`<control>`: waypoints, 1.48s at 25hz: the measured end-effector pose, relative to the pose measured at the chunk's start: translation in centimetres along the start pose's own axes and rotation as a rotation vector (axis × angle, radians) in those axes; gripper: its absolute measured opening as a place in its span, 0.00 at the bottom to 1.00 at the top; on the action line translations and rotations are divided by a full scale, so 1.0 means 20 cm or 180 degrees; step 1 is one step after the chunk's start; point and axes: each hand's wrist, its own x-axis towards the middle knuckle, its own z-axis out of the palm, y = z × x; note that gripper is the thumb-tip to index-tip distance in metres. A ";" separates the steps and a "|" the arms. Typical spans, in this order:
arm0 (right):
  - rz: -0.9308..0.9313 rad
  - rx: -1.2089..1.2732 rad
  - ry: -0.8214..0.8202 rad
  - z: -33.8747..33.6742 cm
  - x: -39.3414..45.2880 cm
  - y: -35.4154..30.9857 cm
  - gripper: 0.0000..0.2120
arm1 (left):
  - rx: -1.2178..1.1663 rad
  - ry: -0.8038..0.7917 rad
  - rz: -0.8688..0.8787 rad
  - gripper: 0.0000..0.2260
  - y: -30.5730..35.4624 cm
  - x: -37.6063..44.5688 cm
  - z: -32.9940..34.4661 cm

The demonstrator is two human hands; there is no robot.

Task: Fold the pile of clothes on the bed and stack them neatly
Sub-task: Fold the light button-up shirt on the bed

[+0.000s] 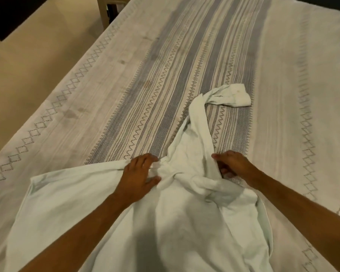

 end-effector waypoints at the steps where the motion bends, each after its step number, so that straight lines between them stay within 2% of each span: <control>1: -0.0088 0.0355 0.0181 -0.01 0.03 -0.08 0.23 | 0.0088 -0.0169 -0.0133 0.34 0.00 0.01 0.07; 3: -0.0267 0.0967 0.0331 -0.01 0.09 -0.26 0.18 | 0.0454 -0.0252 -0.0205 0.41 -0.03 -0.01 0.17; 5: -0.0186 0.1531 0.0329 -0.01 0.21 -0.45 0.16 | 0.0626 -0.0363 -0.0148 0.44 -0.05 -0.01 0.20; 7: -0.0042 0.1559 0.0286 0.01 0.38 -0.61 0.24 | 0.0606 -0.0676 -0.0226 0.47 -0.07 0.03 0.21; 9: 0.0022 0.1069 0.0342 0.05 0.48 -0.73 0.31 | 0.0479 -0.0835 -0.0303 0.48 -0.08 0.05 0.22; 10: -0.0143 0.0780 0.0390 0.06 0.53 -0.79 0.29 | 0.0449 -0.0842 -0.0339 0.48 -0.08 0.06 0.23; 12: -0.0866 0.0507 0.0400 0.06 0.53 -1.03 0.18 | 0.0367 -0.0918 -0.0397 0.46 -0.08 0.07 0.23; 14: -0.1491 0.1209 -0.0255 0.04 0.43 -1.30 0.11 | 0.0324 -0.0883 -0.0410 0.46 -0.09 0.06 0.23; 15: -0.1655 0.1413 -0.0492 0.02 0.39 -1.37 0.11 | 0.0354 -0.0758 -0.0370 0.47 -0.09 0.06 0.25; 16: -0.1735 0.1355 -0.0458 0.00 0.38 -1.38 0.11 | 0.0367 -0.0590 -0.0339 0.48 -0.09 0.04 0.26; 17: -0.1646 0.1002 -0.0097 -0.02 0.39 -1.36 0.13 | 0.0348 -0.0447 -0.0304 0.48 -0.10 0.03 0.28; 19: -0.1088 -0.0031 0.0644 -0.02 0.45 -1.09 0.19 | 0.0354 -0.0323 -0.0320 0.49 -0.11 0.01 0.32; 21: -0.0652 -0.0534 0.0639 0.01 0.39 -0.69 0.23 | 0.0413 -0.0311 -0.0302 0.49 -0.11 0.01 0.32; 24: -0.0831 -0.1377 0.0577 0.07 0.10 -0.04 0.40 | 0.0607 -0.0300 -0.0367 0.50 -0.08 0.03 0.27; 26: -0.0821 -0.1320 0.0745 0.09 -0.18 0.32 0.39 | 0.0378 -0.0166 -0.0513 0.49 -0.03 -0.05 0.25; 28: -0.0590 -0.1084 0.0808 0.07 -0.43 0.58 0.39 | -0.0028 0.0309 -0.0823 0.44 -0.01 -0.23 0.23; 30: -0.0386 -0.1154 0.0767 0.07 -0.68 0.81 0.45 | -0.0290 0.0805 -0.1225 0.39 -0.02 -0.57 0.19; 33: -0.0030 -0.0647 0.0749 0.06 -1.01 1.08 0.50 | 0.0106 0.1240 -0.1830 0.38 -0.12 -1.25 0.17; 35: 0.0190 -0.0606 0.0275 0.07 -1.22 1.21 0.42 | 0.0094 0.1023 -0.2810 0.48 -0.19 -1.74 0.18; 37: 0.0297 -0.0950 -0.0419 0.07 -1.37 1.33 0.29 | -0.0400 0.0662 -0.3801 0.61 -0.21 -2.14 0.22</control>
